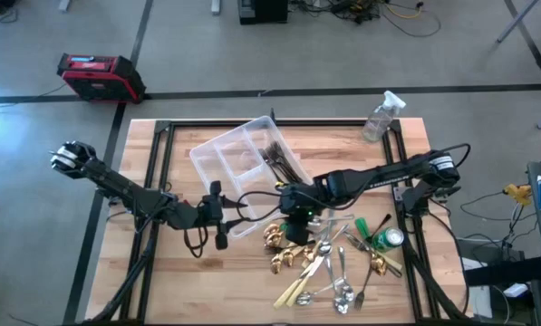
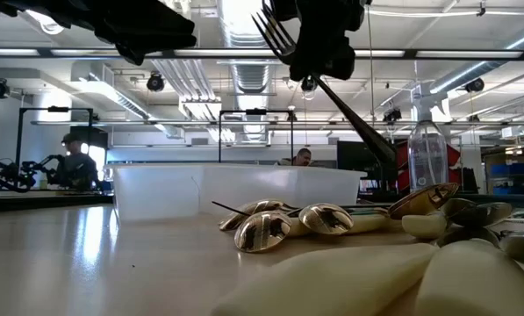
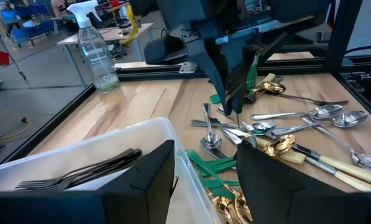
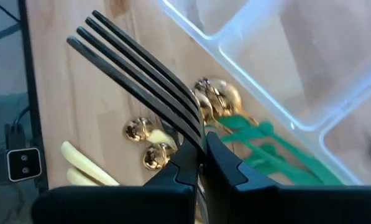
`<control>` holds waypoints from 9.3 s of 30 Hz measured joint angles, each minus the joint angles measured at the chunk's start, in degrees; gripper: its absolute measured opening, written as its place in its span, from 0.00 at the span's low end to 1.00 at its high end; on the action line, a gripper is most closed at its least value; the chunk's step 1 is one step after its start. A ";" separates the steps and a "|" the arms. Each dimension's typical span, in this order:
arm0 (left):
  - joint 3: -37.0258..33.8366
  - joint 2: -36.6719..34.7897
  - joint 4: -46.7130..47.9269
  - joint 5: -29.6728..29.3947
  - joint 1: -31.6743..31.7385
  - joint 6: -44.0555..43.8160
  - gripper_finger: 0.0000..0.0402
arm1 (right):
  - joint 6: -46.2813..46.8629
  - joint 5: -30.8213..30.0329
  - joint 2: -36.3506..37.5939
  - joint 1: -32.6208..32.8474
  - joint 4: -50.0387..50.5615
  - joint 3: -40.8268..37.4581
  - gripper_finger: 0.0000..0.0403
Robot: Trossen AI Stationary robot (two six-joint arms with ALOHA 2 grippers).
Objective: Sort silverware
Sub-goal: Put the black fork into the transparent silverware tray
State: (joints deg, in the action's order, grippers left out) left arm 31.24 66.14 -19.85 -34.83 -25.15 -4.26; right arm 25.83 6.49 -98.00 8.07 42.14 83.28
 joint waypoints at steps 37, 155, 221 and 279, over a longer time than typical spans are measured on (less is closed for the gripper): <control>2.83 21.77 -37.67 20.84 7.73 6.50 0.50 | -5.91 0.89 -0.26 0.14 -9.90 0.01 0.00; 0.11 12.21 -25.49 -12.18 7.15 -16.32 0.24 | -5.32 -42.94 -9.32 5.17 -20.39 -0.01 0.00; -15.96 -31.19 -2.85 2.02 6.38 11.20 0.39 | -22.34 -10.50 -11.88 8.75 -7.37 -0.47 0.47; -13.16 -33.33 -1.99 2.12 1.62 11.78 0.39 | -4.42 -9.51 -6.35 7.34 -8.21 -3.18 0.00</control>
State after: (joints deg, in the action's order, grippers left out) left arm 18.09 32.81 -21.84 -32.71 -23.53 7.52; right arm 21.41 -3.02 -104.35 15.40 33.93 80.09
